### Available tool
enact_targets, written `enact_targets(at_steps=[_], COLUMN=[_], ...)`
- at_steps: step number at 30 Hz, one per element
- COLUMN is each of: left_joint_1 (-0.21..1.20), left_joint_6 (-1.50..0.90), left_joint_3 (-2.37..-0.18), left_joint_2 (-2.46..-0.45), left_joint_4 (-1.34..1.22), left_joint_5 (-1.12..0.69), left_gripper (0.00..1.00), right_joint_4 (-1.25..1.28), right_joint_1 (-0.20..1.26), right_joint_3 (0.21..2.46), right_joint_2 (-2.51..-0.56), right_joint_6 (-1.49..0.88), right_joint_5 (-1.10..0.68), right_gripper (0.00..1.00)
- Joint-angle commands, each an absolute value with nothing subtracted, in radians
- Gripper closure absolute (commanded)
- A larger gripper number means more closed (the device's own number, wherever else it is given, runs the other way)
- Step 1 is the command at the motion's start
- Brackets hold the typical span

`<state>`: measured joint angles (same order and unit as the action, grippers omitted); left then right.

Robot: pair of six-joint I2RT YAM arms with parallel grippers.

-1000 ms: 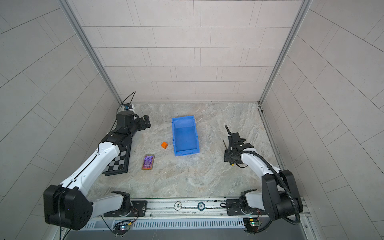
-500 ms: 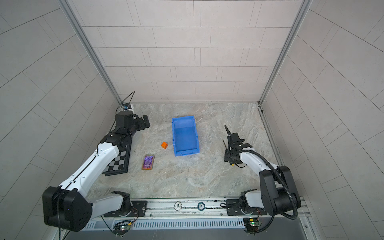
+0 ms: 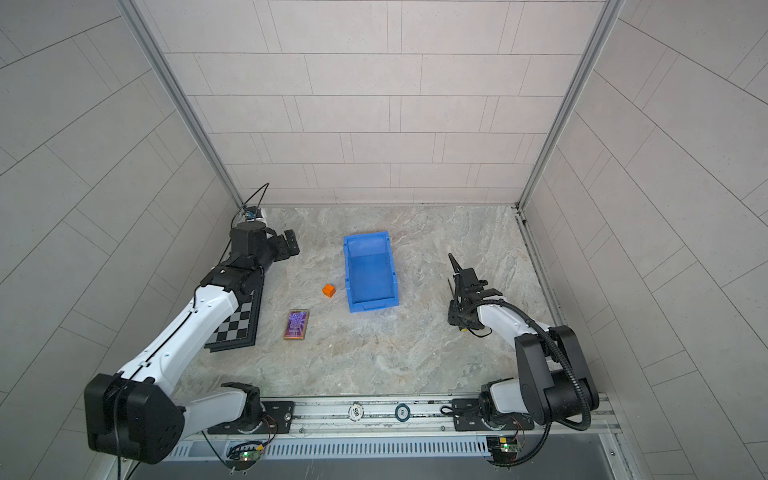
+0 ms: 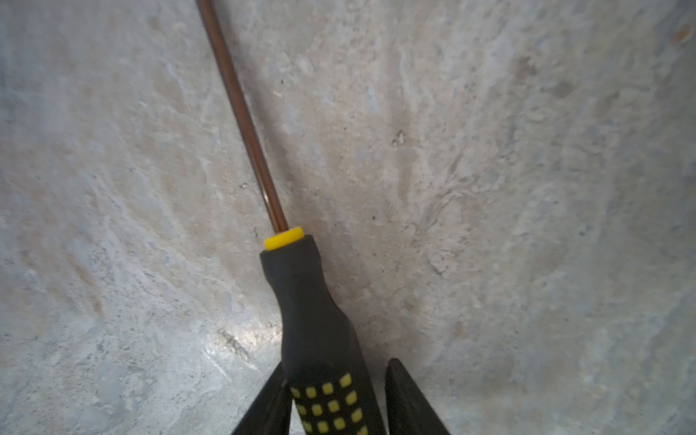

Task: Put the screwdriver in the bin
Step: Pick up the screwdriver from the middle-right of the table.

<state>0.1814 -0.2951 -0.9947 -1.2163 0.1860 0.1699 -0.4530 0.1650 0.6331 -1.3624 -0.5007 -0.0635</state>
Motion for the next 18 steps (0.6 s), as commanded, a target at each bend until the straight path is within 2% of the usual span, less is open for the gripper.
enact_targets(at_steps=[1,4,7,18], left_joint_1=[0.179,0.179,0.180,0.179], left_joint_6=[-0.279,-0.278,-0.279,-0.281], left_joint_3=[-1.006,-1.005,-1.006,-1.003], left_joint_2=[-1.188,-1.188,-1.189,-1.181], left_joint_4=[0.194,0.194,0.197,0.199], left_joint_5=[0.190,0.192,0.196,0.210], left_gripper=[0.01,0.00,0.00,0.00], right_joint_4=[-0.443,-0.439,-0.435,-0.444], right_joint_1=[0.176,0.185,0.189,0.193], right_joint_3=[0.625,0.624,0.625,0.625], right_joint_2=[-1.366,-1.357,-1.333,-1.323], right_joint_6=[-0.525,-0.526,-0.526,-0.525], right_joint_5=[-0.050,-0.038,-0.024,-0.014], right_gripper=[0.62,0.63,0.70,0.70])
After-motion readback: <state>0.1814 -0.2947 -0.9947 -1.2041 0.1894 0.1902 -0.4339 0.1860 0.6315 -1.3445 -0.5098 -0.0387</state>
